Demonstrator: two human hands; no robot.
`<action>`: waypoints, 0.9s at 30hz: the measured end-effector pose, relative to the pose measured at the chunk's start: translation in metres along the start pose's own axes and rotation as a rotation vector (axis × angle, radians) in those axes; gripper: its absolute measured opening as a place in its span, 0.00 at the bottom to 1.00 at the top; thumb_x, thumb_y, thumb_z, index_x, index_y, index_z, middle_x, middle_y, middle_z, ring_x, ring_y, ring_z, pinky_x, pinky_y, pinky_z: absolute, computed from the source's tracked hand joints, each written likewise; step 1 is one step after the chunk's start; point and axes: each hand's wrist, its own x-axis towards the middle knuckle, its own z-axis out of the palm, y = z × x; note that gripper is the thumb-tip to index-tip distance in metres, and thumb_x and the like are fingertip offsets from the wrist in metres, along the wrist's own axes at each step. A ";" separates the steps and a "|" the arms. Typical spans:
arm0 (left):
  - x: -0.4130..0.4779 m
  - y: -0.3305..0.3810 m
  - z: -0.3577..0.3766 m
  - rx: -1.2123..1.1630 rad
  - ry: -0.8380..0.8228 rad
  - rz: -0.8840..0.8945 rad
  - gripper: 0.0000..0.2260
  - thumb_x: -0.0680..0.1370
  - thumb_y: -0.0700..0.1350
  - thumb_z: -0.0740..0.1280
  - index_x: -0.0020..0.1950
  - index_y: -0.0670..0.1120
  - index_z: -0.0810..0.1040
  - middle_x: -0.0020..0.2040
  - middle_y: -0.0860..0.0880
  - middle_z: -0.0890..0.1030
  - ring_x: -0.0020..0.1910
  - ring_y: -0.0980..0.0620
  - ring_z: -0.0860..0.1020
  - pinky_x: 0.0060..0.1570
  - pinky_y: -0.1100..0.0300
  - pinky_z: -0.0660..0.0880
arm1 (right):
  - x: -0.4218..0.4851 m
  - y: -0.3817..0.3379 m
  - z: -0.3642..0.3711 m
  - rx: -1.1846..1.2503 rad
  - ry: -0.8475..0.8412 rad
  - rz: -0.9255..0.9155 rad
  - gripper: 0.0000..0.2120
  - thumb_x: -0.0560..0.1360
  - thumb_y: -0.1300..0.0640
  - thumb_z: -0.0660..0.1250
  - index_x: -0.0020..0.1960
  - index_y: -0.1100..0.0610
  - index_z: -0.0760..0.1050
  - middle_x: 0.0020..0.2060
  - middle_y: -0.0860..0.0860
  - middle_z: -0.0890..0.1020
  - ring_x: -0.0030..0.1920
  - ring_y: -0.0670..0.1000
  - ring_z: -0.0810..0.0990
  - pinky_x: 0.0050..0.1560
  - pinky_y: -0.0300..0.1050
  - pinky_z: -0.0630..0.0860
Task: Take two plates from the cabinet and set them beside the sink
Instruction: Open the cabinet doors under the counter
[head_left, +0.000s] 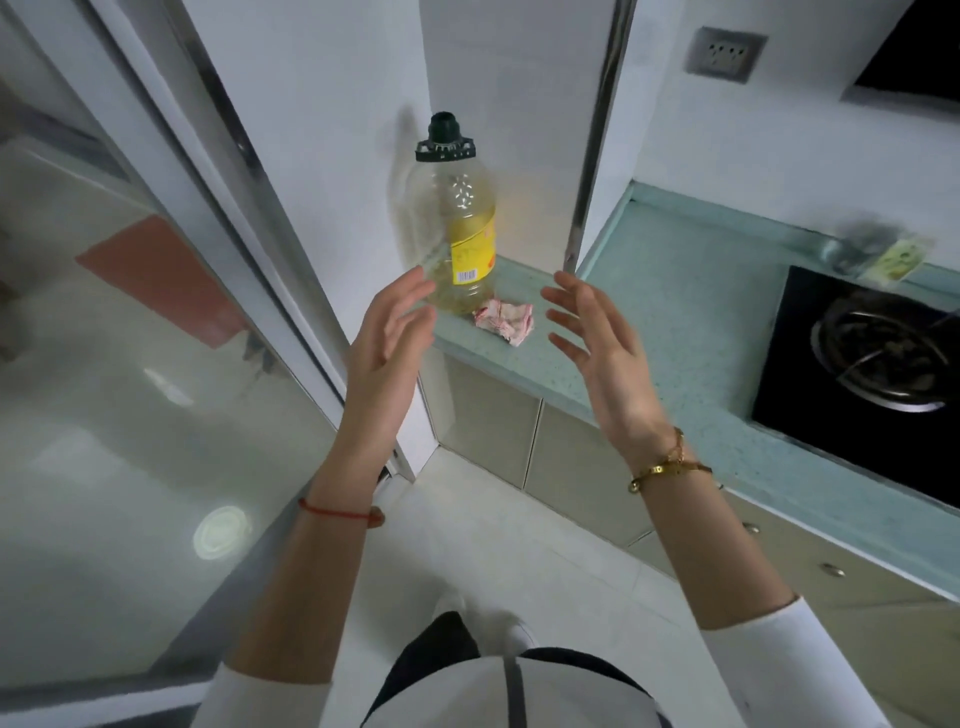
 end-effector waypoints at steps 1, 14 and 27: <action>0.008 -0.003 -0.003 -0.001 -0.023 -0.006 0.19 0.80 0.48 0.65 0.71 0.50 0.73 0.66 0.53 0.79 0.67 0.55 0.76 0.69 0.48 0.73 | 0.002 0.003 0.004 0.005 0.026 0.002 0.18 0.84 0.50 0.56 0.69 0.55 0.74 0.62 0.50 0.81 0.64 0.49 0.78 0.70 0.54 0.73; 0.063 -0.040 -0.031 -0.019 -0.252 -0.050 0.18 0.80 0.47 0.65 0.69 0.51 0.75 0.66 0.52 0.80 0.68 0.51 0.77 0.69 0.45 0.72 | 0.009 0.029 0.041 -0.003 0.229 -0.002 0.18 0.84 0.52 0.54 0.70 0.57 0.73 0.64 0.52 0.80 0.66 0.53 0.77 0.71 0.55 0.71; 0.055 -0.228 0.019 -0.035 -0.281 0.030 0.13 0.81 0.41 0.64 0.66 0.44 0.77 0.62 0.47 0.82 0.64 0.48 0.79 0.69 0.44 0.71 | 0.034 0.206 -0.004 -0.054 0.254 -0.125 0.15 0.84 0.51 0.56 0.66 0.52 0.76 0.61 0.49 0.82 0.63 0.51 0.79 0.67 0.51 0.74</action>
